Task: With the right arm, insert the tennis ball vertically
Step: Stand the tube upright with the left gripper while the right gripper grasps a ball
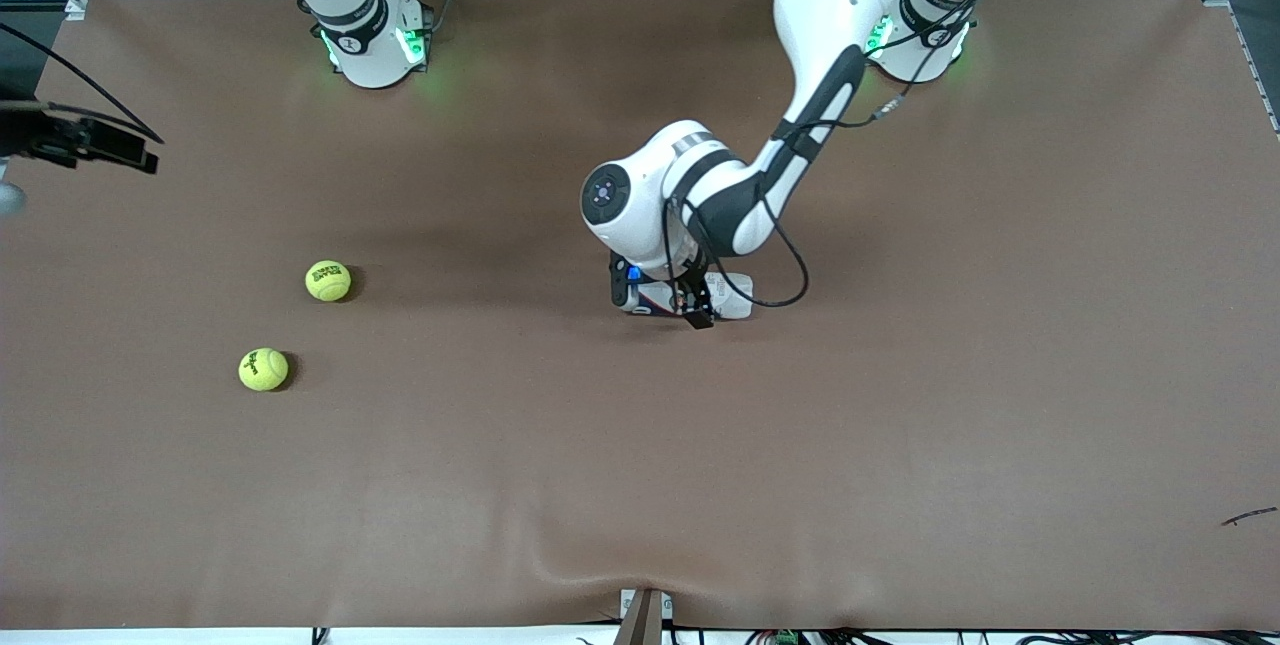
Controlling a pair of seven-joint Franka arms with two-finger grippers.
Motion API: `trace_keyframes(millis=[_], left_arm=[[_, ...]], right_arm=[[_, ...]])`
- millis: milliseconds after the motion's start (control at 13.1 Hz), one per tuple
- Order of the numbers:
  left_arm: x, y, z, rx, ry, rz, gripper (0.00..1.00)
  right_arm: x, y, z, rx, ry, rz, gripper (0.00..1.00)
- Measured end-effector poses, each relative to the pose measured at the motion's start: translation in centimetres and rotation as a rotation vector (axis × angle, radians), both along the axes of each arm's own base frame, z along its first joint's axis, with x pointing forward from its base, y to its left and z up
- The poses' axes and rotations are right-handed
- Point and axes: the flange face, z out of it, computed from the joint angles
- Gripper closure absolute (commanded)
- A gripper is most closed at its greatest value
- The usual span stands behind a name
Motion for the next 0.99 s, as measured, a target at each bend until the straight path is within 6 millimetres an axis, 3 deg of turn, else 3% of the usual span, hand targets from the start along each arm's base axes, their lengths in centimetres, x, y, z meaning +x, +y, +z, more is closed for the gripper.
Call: trace_keyframes(millis=[380,609,989], left_arm=[[-0.8,-1.2,-0.6,-0.001,-0.013,-0.028,0.0],[-1.6,-1.6,-2.4,0.017,0.005,-0.04,0.0],[-2.5,-2.0,-4.0,0.048,0.006,-0.069,0.0]], right_arm=[[-0.6,0.0,-6.6,0.006,0.048,-0.004,0.0],[-0.7,0.3,-11.4,0.002,0.025,-0.001,0.0],[0.5,5.0,-18.4,-0.008,-0.006,0.088,0.0]])
